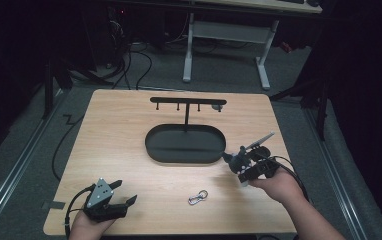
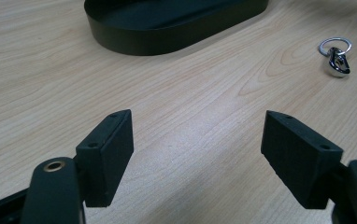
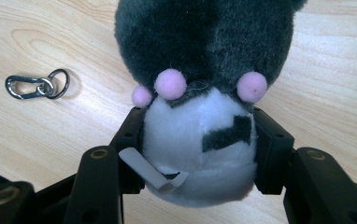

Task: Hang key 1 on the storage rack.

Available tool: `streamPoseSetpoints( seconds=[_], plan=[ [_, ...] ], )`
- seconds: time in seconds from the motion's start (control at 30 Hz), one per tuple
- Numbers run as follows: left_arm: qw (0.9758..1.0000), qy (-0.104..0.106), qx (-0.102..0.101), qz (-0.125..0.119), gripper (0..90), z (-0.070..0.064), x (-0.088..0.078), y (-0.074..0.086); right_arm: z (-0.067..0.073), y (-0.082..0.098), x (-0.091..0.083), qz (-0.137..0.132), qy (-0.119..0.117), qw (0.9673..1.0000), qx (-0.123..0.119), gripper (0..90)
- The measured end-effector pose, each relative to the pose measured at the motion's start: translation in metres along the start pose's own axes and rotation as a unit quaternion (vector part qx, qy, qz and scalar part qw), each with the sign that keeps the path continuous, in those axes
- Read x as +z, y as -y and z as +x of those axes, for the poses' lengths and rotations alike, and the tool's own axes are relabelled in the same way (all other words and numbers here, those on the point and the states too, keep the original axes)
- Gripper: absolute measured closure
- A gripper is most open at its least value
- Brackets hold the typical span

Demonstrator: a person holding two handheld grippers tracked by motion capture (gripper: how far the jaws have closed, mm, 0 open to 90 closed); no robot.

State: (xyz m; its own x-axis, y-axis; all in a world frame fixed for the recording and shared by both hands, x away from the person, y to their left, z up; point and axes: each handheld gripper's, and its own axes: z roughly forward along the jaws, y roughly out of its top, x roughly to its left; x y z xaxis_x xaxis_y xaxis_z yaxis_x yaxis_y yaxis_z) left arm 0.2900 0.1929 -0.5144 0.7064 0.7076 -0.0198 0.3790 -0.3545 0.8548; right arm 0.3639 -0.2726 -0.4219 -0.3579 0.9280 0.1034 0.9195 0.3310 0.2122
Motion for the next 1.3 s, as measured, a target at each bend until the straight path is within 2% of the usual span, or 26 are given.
streamPoseSetpoints(
  seconds=[0.33, 0.67, 0.9, 1.3],
  plan=[
    [1.0000, 0.000, 0.000, 0.001, 25.9, 0.001, 0.000, 0.000, 0.004, -0.016, -0.019, -0.005, 0.001, 0.9999, -0.013, 48.5],
    [1.0000, -0.001, 0.000, -0.001, 25.9, 0.002, -0.001, 0.000, 0.013, -0.037, -0.037, -0.016, -0.008, 0.9996, -0.024, 48.5],
    [1.0000, 0.000, 0.000, 0.001, 25.9, 0.002, -0.001, 0.001, 0.018, -0.048, -0.045, -0.019, -0.016, 0.9994, -0.026, 48.5],
    [1.0000, 0.001, -0.001, 0.003, 26.0, 0.002, 0.000, 0.001, 0.022, -0.062, -0.059, -0.029, -0.015, 0.9988, -0.036, 48.5]
  ],
)
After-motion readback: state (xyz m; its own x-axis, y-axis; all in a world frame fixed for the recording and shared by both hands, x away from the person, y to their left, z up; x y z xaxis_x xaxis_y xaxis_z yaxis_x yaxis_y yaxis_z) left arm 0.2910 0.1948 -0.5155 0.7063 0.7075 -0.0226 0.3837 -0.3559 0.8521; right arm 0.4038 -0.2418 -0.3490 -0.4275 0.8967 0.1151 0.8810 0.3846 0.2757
